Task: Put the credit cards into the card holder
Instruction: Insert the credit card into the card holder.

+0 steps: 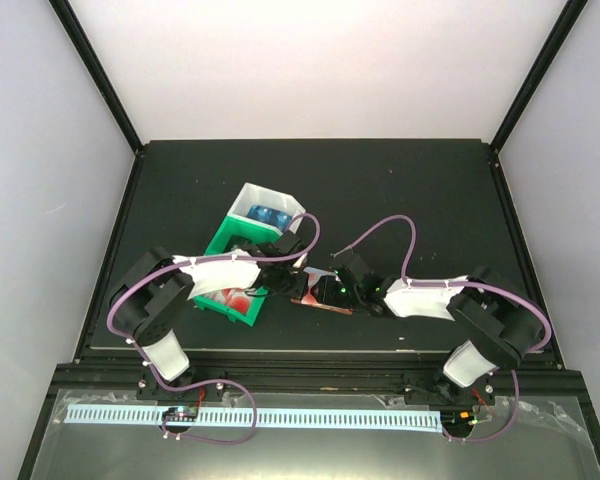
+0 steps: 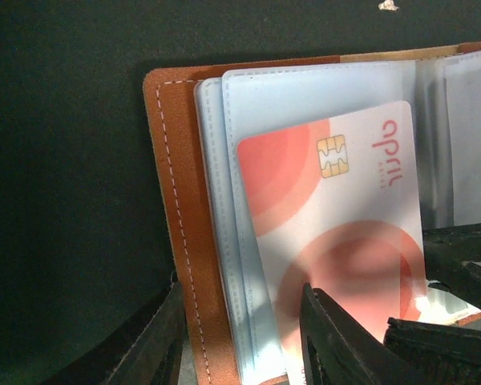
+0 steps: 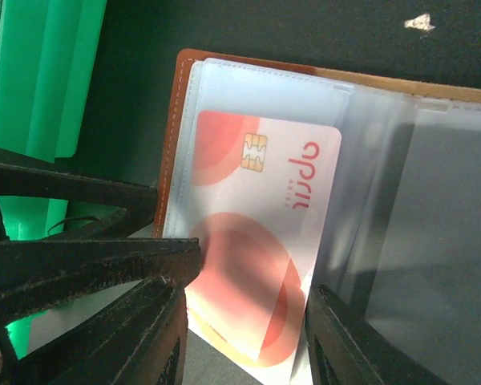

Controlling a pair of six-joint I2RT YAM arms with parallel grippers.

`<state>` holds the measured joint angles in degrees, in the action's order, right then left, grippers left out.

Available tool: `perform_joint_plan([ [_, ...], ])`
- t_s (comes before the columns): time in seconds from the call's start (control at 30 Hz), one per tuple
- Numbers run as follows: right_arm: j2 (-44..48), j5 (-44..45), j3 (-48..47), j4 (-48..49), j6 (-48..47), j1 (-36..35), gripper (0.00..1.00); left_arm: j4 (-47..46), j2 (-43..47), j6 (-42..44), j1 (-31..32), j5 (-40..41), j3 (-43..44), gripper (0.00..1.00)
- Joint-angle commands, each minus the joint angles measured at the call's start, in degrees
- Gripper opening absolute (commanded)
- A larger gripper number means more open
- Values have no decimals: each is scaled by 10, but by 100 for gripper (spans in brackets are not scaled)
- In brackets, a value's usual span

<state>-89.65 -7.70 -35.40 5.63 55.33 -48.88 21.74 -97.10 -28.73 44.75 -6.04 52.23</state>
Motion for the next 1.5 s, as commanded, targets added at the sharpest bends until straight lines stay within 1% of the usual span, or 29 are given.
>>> perform_joint_plan([
  [0.0, 10, 5, -12, 2, -2, -5, 42, -14, 18, -10, 5, -25, -8, 42],
  [0.1, 17, 36, -20, -44, 20, -5, 44, -4, 23, -20, 6, -7, -6, 44],
  [0.2, 29, 53, -11, -60, 30, -6, 44, -3, 30, -24, 5, 2, -10, 45],
  [0.43, 34, 2, -9, -56, 1, -19, 39, -5, 27, -25, 6, -9, -14, 48],
  [0.57, 18, 5, -25, -82, 1, -30, 38, -6, 26, -26, 5, -10, -16, 49],
  [0.77, 1, 27, -44, -112, 0, -37, 39, -6, 22, -26, 5, -12, -17, 50],
  [1.03, 39, 94, -50, -154, 6, -47, 45, -3, 21, -25, 5, -11, -16, 50],
  [1.13, 24, 81, -53, -148, 4, -48, 45, -4, 20, -25, 5, -15, -15, 50],
  [1.33, -15, 33, -58, -108, 0, -49, 42, -8, 20, -25, 5, -26, -17, 50],
  [1.47, -23, 24, -67, -91, -10, -49, 41, -13, 19, -25, 5, -39, -21, 50],
])
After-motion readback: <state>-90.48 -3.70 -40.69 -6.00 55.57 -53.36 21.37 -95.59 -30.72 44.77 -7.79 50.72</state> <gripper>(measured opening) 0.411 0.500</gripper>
